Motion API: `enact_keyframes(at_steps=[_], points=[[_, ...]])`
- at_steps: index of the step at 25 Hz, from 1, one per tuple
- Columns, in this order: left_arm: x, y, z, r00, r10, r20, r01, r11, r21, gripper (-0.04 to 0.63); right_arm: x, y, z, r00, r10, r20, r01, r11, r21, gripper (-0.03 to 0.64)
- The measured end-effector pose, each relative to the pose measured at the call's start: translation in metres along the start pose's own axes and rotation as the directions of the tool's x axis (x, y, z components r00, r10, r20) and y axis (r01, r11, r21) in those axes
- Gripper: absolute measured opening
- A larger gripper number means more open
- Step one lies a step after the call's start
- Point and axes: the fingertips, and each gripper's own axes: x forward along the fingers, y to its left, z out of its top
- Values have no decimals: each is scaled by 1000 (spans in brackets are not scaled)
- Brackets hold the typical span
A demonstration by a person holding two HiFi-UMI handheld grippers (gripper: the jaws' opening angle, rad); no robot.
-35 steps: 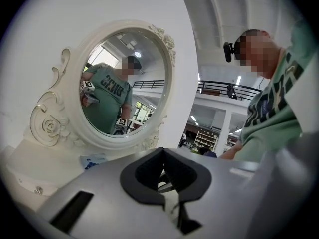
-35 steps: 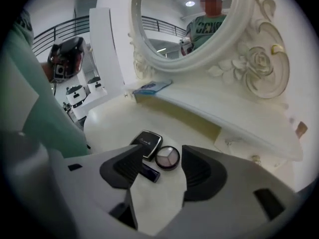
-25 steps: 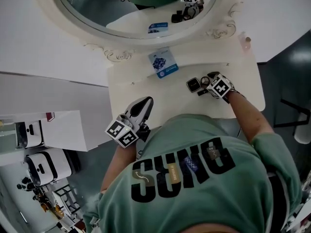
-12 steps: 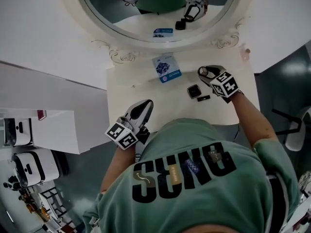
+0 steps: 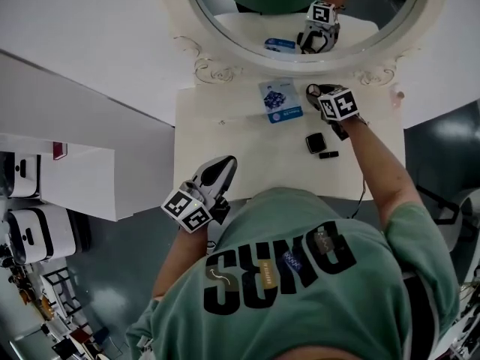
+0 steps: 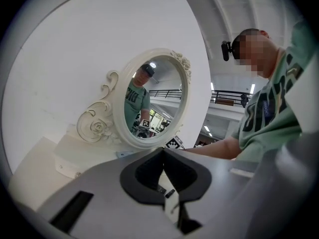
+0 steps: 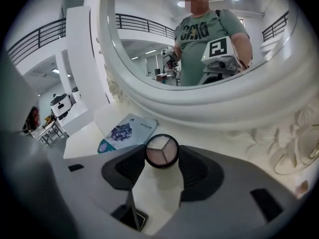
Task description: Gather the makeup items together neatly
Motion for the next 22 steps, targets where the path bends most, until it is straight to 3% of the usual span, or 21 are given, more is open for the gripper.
enact_keyframes(at_steps=[3, 8, 14, 19, 22], points=[[-19, 6, -3, 1000, 31, 3, -31, 999, -11, 9, 14, -4, -18, 998, -46, -53, 45, 999, -18, 206], [-36, 13, -3, 999, 53, 4, -53, 998, -18, 9, 16, -1, -22, 999, -39, -36, 40, 999, 14, 243], [-31, 7, 2, 1000, 24, 5, -24, 1000, -5, 9, -19, 6, 11, 996, -27, 90, 28, 1000, -9, 255], [-11, -3, 1, 1000, -16, -3, 16, 1000, 3, 9, -78, 28, 8, 978, 97, 186, -85, 994, -76, 224], [6, -12, -3, 999, -47, -23, 47, 999, 2, 9, -91, 44, -53, 982, 172, 74, -155, 969, -195, 198]])
